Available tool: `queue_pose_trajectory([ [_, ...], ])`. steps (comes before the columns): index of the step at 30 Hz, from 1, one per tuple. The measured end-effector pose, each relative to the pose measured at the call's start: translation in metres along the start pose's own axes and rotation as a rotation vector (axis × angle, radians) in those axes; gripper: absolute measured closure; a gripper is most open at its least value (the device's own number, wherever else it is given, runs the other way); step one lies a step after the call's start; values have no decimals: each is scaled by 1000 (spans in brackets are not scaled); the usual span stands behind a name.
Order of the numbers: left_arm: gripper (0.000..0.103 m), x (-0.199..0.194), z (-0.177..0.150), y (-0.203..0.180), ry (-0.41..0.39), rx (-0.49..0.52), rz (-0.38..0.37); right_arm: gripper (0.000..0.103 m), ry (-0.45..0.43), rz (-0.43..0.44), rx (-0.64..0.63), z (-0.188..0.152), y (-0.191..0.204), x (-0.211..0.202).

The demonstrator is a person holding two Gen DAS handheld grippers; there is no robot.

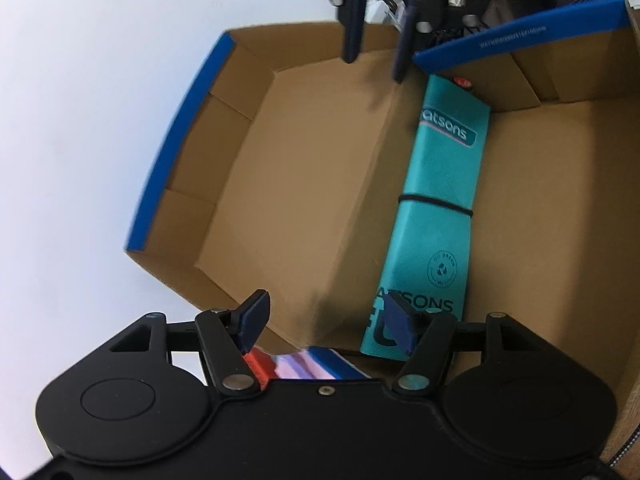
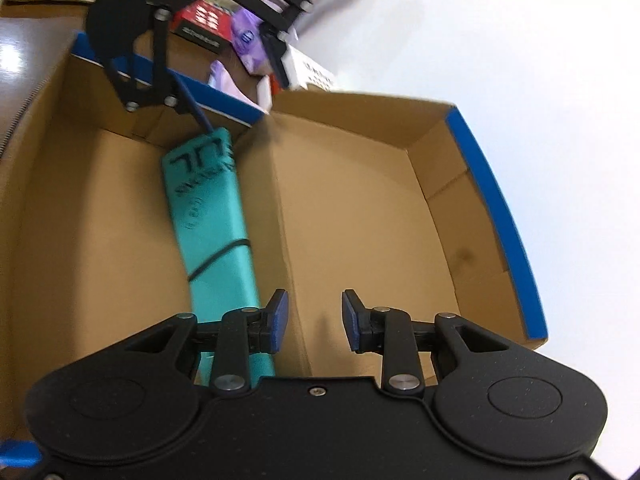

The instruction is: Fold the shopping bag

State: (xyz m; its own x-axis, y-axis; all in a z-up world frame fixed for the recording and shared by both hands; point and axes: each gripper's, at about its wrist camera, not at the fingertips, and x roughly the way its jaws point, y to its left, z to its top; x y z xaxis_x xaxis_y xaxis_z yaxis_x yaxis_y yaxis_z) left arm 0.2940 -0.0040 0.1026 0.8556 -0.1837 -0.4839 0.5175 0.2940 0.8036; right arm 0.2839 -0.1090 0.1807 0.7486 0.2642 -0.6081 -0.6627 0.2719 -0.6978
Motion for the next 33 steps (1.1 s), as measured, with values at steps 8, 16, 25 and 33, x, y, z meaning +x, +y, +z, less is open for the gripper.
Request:
queue_pose_trajectory([
  [8, 28, -93, 38, -29, -127, -179, 37, 60, 11, 114, -2, 10, 54, -74],
  [16, 14, -199, 53, -55, -124, -496, 136, 48, -23, 130, 58, -2, 102, -175],
  [25, 2, -318, 54, -94, -116, -925, 245, 42, -106, 113, 196, -34, 167, -285],
  [33, 0, -399, 39, -112, -164, -1134, 236, 32, -171, 9, 256, -42, 219, -366],
])
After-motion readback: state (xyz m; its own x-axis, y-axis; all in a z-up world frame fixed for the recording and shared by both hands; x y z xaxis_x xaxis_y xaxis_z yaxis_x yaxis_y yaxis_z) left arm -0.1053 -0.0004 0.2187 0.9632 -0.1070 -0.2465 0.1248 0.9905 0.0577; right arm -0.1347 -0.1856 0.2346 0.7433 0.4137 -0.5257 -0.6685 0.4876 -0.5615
